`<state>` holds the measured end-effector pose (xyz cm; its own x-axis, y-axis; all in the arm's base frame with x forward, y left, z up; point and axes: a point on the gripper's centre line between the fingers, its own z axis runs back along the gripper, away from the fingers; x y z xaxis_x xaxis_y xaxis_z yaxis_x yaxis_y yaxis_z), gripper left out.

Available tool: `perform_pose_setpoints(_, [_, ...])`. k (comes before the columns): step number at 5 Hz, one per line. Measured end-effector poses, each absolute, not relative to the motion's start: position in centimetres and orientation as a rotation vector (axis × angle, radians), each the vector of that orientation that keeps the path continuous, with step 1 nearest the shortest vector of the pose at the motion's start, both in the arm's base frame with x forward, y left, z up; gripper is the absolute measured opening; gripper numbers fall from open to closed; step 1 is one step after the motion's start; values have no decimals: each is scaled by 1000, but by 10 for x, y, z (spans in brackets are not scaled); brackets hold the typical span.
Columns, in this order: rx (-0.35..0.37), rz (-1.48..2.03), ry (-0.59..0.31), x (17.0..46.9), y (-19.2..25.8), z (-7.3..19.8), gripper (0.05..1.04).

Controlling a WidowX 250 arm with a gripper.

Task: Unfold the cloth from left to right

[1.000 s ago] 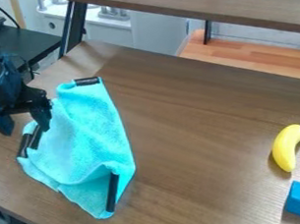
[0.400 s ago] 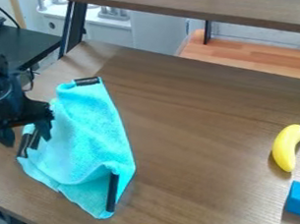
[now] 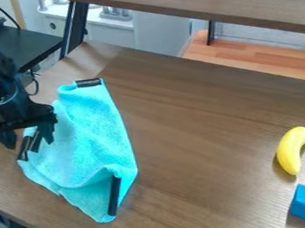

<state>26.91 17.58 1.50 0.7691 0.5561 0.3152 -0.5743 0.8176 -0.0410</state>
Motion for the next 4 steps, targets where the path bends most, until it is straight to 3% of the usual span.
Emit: perform_pose_setpoints(4, [96, 599, -298, 280, 172, 9, 999])
